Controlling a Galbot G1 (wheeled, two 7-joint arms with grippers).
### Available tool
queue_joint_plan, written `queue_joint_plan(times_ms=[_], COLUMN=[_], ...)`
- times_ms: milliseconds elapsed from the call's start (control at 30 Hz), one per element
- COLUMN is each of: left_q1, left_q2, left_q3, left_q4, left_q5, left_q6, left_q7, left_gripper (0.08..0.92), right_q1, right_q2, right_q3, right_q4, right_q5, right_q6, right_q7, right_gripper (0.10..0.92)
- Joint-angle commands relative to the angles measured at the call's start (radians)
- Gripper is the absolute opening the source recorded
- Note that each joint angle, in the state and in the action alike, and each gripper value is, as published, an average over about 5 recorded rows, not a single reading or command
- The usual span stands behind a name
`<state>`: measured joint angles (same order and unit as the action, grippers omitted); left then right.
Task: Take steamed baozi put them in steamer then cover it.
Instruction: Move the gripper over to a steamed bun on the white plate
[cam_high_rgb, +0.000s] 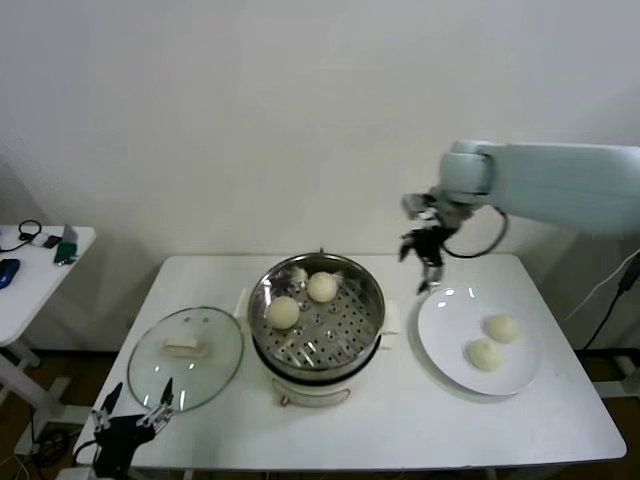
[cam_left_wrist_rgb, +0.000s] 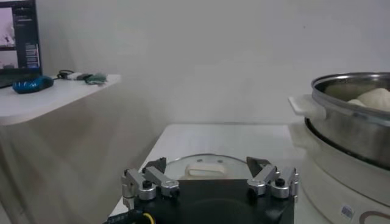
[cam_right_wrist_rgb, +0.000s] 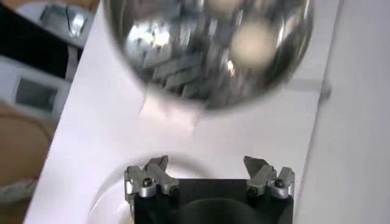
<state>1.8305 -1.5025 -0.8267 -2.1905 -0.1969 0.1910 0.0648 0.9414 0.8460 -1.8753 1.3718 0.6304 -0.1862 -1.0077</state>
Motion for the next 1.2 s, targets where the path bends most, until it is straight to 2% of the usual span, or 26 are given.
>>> queue_joint_plan(times_ms=[33,200,467,833,1200], left_q1=[0.006,0.014,0.027,0.039,0.033], left_q2=[-0.004,-0.008,-0.019,-0.023,-0.022], left_q3=[-0.002,-0.006,-0.011,-0.015,-0.013], left_q4=[-0.005,-0.008,-0.009,-0.005,-0.003], left_q5=[0.004,0.006,0.007,0.008,0.011], left_q6=[-0.001,-0.002,-0.008,-0.013,-0.008], left_q7=[0.001,0.0,-0.002,-0.004,-0.005], left_gripper=[0.823,0.823,0.823,0.823,0.823], right_q1=[-0.146,-0.347,-0.562,-0.636,-0.646], right_q2=[-0.342,-0.349,-0.268,-0.199,-0.182], right_q3=[-0.02,0.136,0.36,0.41,0.416], right_q4=[0.073,0.009,-0.122,-0.17,-0.186], right_q5=[-0.256,-0.332,-0.385,-0.392,-0.392], right_q6=[-0.032,-0.048,-0.065,-0.073,-0.074], right_q7=[0.069,0.111,0.149,0.146,0.142], right_gripper=[0.823,0.823,0.823,0.817,0.747])
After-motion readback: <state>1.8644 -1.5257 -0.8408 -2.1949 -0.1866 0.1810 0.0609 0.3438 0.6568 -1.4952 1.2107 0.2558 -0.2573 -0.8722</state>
